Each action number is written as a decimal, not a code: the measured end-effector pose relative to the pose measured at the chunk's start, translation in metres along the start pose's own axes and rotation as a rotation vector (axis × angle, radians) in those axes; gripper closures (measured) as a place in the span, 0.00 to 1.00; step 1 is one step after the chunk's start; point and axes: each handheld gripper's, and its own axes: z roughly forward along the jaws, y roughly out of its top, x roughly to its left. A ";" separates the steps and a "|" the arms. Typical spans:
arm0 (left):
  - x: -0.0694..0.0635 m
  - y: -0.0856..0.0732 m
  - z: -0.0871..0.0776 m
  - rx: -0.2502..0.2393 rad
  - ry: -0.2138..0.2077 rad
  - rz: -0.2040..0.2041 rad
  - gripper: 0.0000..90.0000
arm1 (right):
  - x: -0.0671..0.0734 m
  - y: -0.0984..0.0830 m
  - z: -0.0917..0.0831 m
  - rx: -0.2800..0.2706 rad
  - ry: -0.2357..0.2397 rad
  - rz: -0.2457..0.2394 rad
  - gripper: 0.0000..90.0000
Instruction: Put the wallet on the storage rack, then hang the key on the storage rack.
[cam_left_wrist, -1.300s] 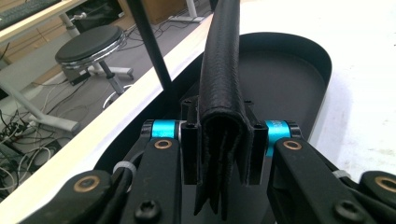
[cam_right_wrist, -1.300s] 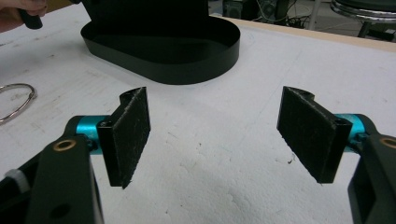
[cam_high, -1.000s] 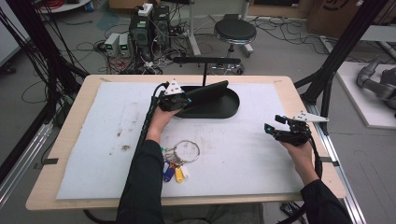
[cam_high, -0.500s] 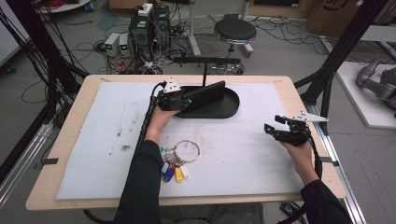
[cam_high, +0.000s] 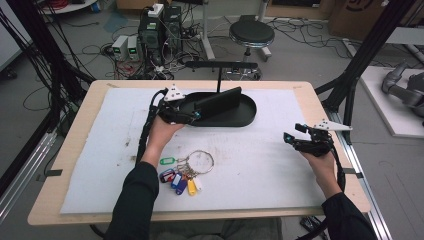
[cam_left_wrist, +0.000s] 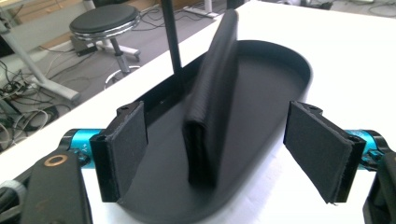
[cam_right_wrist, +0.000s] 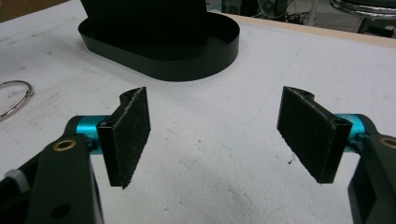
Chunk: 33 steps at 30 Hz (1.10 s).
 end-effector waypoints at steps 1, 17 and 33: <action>-0.002 -0.002 -0.008 -0.013 0.011 0.001 0.25 | 0.001 0.000 0.000 0.002 0.001 0.001 0.29; -0.027 -0.058 -0.099 -0.142 -0.032 -0.141 0.23 | 0.004 0.001 -0.001 -0.004 -0.009 -0.002 0.29; -0.020 -0.069 -0.108 -0.133 -0.124 -0.256 0.23 | 0.014 0.003 -0.015 -0.034 -0.060 -0.015 0.29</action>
